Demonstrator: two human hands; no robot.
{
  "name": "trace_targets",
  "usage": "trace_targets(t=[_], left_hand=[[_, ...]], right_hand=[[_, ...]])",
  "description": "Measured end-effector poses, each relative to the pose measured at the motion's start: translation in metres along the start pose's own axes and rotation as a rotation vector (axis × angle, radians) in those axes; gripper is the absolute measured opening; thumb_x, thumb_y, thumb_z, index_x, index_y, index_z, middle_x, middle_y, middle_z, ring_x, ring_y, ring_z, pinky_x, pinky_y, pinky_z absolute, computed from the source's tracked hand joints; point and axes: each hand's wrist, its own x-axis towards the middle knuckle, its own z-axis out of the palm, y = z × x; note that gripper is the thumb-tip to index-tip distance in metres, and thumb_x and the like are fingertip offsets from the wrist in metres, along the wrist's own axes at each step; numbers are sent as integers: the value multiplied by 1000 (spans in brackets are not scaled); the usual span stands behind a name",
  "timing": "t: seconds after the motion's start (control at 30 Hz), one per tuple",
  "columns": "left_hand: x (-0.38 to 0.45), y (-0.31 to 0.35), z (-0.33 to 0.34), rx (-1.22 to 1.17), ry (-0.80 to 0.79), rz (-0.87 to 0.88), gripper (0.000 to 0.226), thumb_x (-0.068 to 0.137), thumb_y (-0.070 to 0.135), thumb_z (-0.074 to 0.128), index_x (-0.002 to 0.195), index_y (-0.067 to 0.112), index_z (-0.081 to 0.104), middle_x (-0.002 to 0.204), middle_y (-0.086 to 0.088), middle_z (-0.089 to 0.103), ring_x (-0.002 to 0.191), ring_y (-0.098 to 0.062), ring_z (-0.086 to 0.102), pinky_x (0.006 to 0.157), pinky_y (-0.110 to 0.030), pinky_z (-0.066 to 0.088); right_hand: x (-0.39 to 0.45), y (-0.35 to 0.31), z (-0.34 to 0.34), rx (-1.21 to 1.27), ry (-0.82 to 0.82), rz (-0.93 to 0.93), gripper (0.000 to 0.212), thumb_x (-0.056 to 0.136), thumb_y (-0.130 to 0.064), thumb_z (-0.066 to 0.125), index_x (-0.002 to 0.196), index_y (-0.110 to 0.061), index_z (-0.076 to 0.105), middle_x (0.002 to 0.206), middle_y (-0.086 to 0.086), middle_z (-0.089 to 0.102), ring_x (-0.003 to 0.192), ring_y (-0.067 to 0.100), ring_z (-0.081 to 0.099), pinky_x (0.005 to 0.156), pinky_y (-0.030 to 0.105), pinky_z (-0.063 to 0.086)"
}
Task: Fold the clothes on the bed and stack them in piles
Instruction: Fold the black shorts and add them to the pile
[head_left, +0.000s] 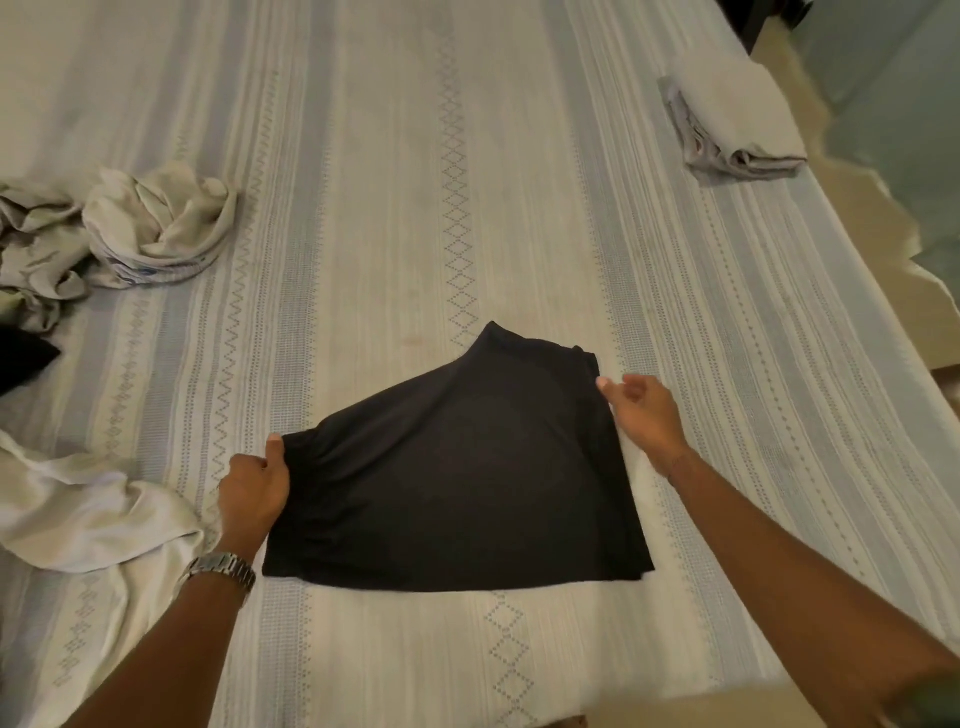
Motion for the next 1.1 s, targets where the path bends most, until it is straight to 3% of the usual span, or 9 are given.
trace_targets(t=[0.13,0.23,0.3,0.47,0.57,0.63,0.83,0.97,1.1], left_hand=[[10,11,11,11,2,-23,78,102,60,37,130,-12,50,127,-32,59,117,-49,55,103,-53,41],[17,7,21,17,31,9,78,100,64,37,104,-9,64,105,-27,67,97,-43,63,95,-54,49],[17,6,23,0,63,-7,76,99,64,40,92,-7,66,94,-24,69,89,-40,64,91,-54,51],[12,17,25,-31,95,1,61,102,50,49,118,-8,49,107,-27,64,101,-45,61,90,-52,47],[18,13,26,-82,105,-63,73,96,61,51,125,-6,48,114,-25,65,104,-42,62,91,-51,50],[20,13,28,-89,110,-132,82,93,68,49,131,-4,50,122,-25,63,110,-42,61,95,-50,50],[21,22,31,-37,38,-91,74,102,58,38,130,-8,56,130,-28,59,117,-44,56,102,-48,42],[19,10,30,-66,27,39,56,108,44,35,121,-4,59,123,-26,62,102,-32,55,94,-42,38],[18,8,30,-62,54,97,58,108,48,33,125,-3,56,121,-24,62,111,-40,58,98,-47,41]], right_hand=[[41,-24,11,76,-49,30,54,94,-42,70,116,7,69,116,21,70,108,31,65,100,37,51],[51,-34,16,33,-138,72,37,93,-41,72,98,-4,72,91,2,65,87,16,60,90,27,46],[56,-32,22,-71,-147,28,33,96,-40,68,88,-8,66,87,5,62,87,19,57,78,26,48],[55,-25,35,-199,-14,-119,31,105,-40,52,112,-10,55,108,7,59,96,21,56,79,33,43],[61,-21,42,-11,-33,-15,55,95,-55,62,113,-3,63,107,6,66,98,23,64,78,31,48],[64,-24,43,91,-90,85,58,90,-57,69,106,-2,67,107,5,68,97,22,64,83,32,51],[78,-33,30,53,-371,281,78,80,-68,72,129,-9,60,125,7,63,111,26,60,92,39,52],[72,-19,38,49,-276,56,47,93,-57,63,117,-16,64,117,2,67,95,14,62,82,29,49],[76,-14,39,17,-190,-122,36,96,-45,66,104,-10,64,99,2,67,89,16,63,67,23,47]])
